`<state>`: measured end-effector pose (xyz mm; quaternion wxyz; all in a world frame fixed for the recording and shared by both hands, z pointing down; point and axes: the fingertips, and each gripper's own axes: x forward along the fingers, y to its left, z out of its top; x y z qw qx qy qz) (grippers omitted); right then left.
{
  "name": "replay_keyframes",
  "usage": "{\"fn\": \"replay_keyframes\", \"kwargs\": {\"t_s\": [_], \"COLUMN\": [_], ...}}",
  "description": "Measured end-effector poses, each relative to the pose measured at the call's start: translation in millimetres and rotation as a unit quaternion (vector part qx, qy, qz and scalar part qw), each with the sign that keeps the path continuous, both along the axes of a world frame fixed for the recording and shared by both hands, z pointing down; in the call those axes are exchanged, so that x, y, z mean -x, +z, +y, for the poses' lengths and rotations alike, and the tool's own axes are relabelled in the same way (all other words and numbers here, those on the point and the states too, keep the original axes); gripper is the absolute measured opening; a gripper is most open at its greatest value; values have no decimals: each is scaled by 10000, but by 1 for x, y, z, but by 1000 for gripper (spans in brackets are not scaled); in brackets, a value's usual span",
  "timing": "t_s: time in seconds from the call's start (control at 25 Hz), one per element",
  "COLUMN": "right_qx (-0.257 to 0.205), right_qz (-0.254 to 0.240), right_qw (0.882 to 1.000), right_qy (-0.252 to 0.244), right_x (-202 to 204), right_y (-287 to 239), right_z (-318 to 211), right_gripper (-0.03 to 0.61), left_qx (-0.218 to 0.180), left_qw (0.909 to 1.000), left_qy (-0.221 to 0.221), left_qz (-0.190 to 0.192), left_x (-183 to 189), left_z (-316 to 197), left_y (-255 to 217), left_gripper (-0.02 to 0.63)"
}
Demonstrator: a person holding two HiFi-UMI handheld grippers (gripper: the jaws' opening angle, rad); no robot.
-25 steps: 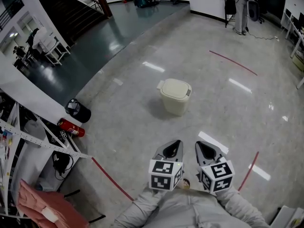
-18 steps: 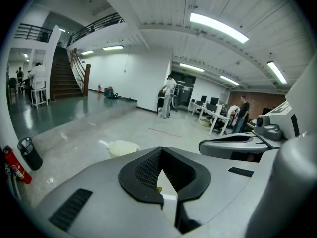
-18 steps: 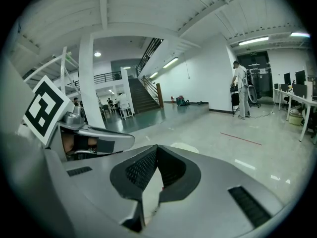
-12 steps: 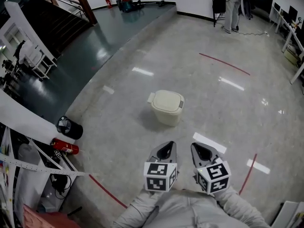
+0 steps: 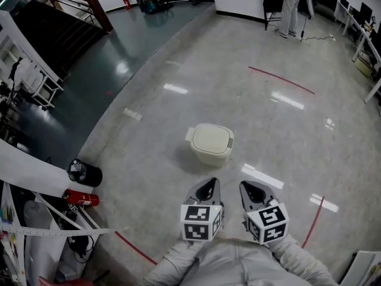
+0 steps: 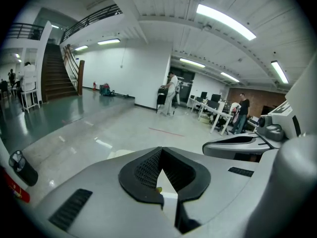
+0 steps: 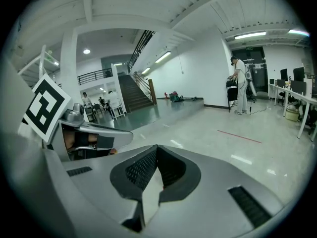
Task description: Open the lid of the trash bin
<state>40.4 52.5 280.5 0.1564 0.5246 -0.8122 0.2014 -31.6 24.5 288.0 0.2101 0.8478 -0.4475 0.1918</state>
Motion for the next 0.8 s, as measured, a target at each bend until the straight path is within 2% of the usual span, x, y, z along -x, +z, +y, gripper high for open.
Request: {"fn": "replay_keyframes", "kwargs": {"t_s": [0.36,0.8], "right_qx": [199,355], "right_qz": [127,259], "right_qw": [9996,9983], "right_qy": [185,391], "right_x": [11,16], "right_y": [19,41], "right_z": [-64,-113], "right_gripper": [-6,-6], "left_qx": [207,420], "left_qw": [9995,9979], "left_qy": [253,482], "left_qz": [-51,-28], "left_x": [11,21], "left_z": [-61,-106], "left_y": [22,48], "left_gripper": [5,5]}}
